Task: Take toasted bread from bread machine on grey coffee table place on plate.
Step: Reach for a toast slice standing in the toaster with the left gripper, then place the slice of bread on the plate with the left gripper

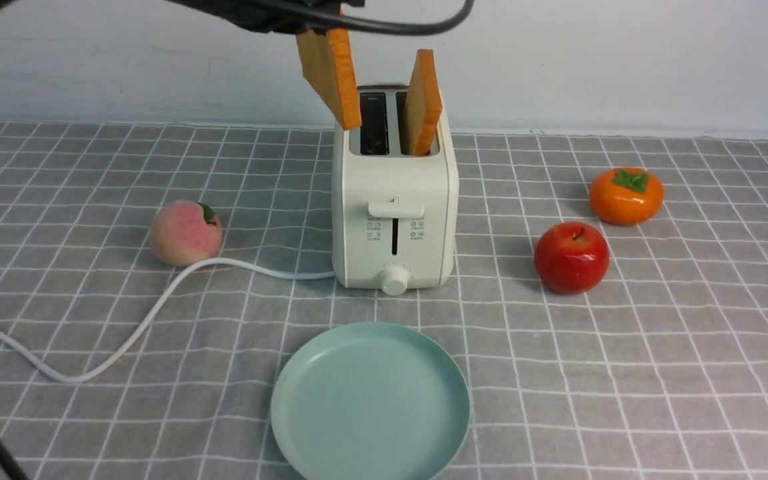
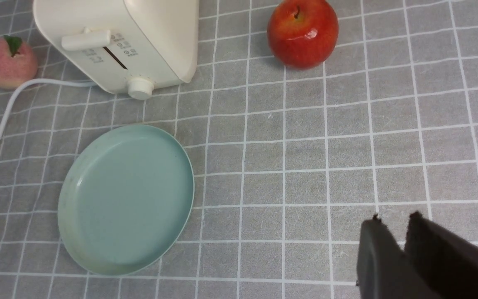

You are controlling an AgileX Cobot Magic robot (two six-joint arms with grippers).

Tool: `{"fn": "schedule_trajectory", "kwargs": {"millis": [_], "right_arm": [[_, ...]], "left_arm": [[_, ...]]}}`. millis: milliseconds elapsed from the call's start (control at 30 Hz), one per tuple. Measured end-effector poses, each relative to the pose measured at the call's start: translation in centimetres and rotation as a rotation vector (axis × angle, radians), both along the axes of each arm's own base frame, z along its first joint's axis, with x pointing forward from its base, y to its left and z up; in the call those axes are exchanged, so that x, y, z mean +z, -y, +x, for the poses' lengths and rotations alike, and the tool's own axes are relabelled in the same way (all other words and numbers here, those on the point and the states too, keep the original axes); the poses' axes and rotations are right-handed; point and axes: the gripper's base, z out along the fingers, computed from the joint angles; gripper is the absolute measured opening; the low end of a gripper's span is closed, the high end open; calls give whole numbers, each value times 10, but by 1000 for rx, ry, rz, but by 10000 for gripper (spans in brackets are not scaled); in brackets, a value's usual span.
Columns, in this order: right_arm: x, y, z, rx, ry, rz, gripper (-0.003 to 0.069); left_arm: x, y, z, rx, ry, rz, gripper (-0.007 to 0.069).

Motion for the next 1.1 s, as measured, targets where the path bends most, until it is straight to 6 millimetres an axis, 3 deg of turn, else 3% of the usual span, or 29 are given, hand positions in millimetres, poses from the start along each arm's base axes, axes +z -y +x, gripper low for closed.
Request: {"fn": "schedule_trajectory", "kwargs": {"millis": [133,233,433,600,733,1100], "right_arm": [[0,0,0,-2,7,1,106],[1,0,1,-5,17,1,106],[1,0,1,-7,21,2,113],[1,0,1,-7,21,2,118],[1,0,1,-7,21,2,122],[2,0,2,-8,24,2,125]], "left_arm": [[7,-5,-21,-31,-57,28,-13],[-9,-7,-30,-48,-147,53,-13],[-78,-2,-49,-101,-408,-17,-13],[-111,8,-60,-219,-480,-131,-13],[-126,13,-67,-284,-481,-214,-13],[-153,17,-73,-352,-529,-232,-13]]}}
